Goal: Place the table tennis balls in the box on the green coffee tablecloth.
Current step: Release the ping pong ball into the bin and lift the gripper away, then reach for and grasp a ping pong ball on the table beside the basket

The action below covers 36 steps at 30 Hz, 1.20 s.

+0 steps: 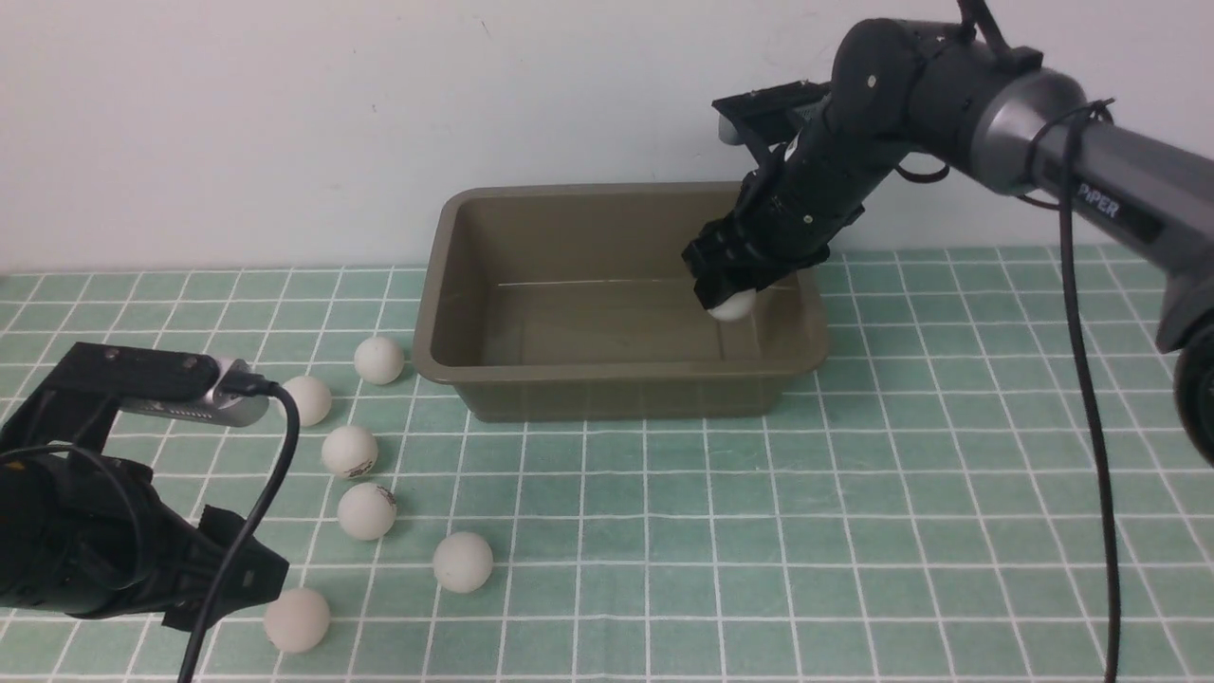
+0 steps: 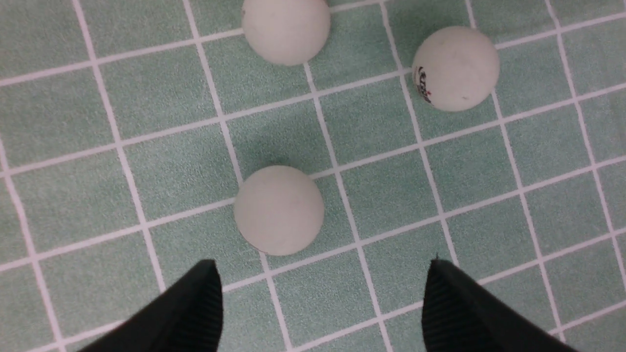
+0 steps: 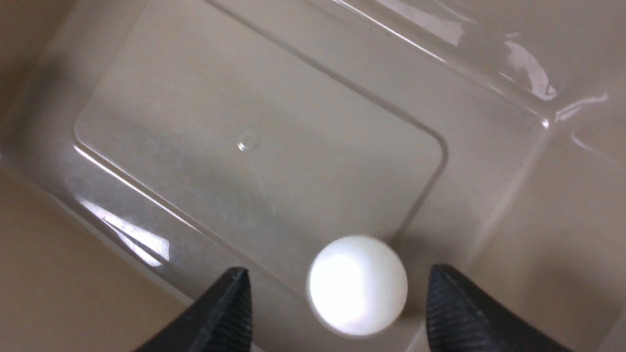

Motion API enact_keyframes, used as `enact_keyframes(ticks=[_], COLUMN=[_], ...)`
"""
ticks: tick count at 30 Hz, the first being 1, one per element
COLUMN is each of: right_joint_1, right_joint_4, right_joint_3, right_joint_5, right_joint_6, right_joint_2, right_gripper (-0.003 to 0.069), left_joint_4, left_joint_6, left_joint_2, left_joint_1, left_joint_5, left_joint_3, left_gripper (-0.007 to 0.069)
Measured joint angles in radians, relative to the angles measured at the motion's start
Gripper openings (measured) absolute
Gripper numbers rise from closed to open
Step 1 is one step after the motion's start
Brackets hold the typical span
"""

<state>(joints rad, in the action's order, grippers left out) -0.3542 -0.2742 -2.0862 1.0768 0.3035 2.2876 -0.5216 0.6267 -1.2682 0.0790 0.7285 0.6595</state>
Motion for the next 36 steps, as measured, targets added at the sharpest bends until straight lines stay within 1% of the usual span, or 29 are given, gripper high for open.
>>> enact_keyframes(ticks=[2,6,7,8,9,11,12,16,17,22,25,28,31,36], right_joint_1=[0.000,0.000,0.001,0.002,0.003,0.013,0.019,0.076,0.103,0.209,0.235,0.236,0.236,0.236], right_joint_4=[0.000,0.000,0.002,0.010,0.017,0.045,0.062,0.135,0.153,0.170,0.163,0.148,0.148,0.153], right_joint_3=[0.000,0.000,0.000,0.000,0.000,0.000,0.000,0.000,0.000,0.003,0.051,0.169,0.365,0.601], right_joint_5=[0.000,0.022,0.038,0.055,0.069,0.111,0.131,0.170,0.176,0.188,0.191,0.197,0.201,0.171], right_joint_6=[0.000,0.000,0.000,0.000,0.000,0.005,0.007,0.042,0.047,0.053,0.059,0.073,0.076,0.076], right_joint_2=[0.000,-0.008,-0.022,-0.040,-0.060,-0.133,-0.164,-0.348,-0.414,-0.677,-0.843,-1.009,-1.208,-1.429], right_gripper=[0.0449,0.0454,0.0448,0.0427,0.0402,0.0304,0.0272,0.0034,0.0008,-0.0013,-0.0013,-0.0013,-0.0013,-0.0013], left_joint_4=[-0.001,-0.003,-0.003,-0.003,-0.003,-0.004,-0.004,-0.008,-0.008,-0.009,-0.010,-0.011,-0.011,-0.011], left_joint_6=[0.013,0.028,0.029,0.031,0.033,0.034,0.035,0.060,0.067,0.079,0.079,0.079,0.079,0.079], left_joint_2=[-0.029,-0.068,-0.074,-0.080,-0.083,-0.089,-0.094,-0.129,-0.137,-0.166,-0.172,-0.173,-0.190,-0.248], left_joint_1=[0.000,0.000,0.000,0.000,0.000,-0.003,-0.007,-0.043,-0.050,-0.060,-0.060,-0.060,-0.060,-0.071], left_joint_5=[-0.010,-0.031,-0.033,-0.040,-0.049,-0.066,-0.076,-0.115,-0.117,-0.155,-0.178,-0.185,-0.185,-0.183], left_joint_3=[0.000,0.000,0.000,0.000,0.000,0.000,0.000,0.000,0.000,0.000,0.001,0.001,0.002,0.002], left_gripper=[0.0492,0.0492,0.0492,0.0492,0.0492,0.0492,0.0492,0.0492,0.0492,0.0492,0.0492,0.0492,0.0492,0.0492])
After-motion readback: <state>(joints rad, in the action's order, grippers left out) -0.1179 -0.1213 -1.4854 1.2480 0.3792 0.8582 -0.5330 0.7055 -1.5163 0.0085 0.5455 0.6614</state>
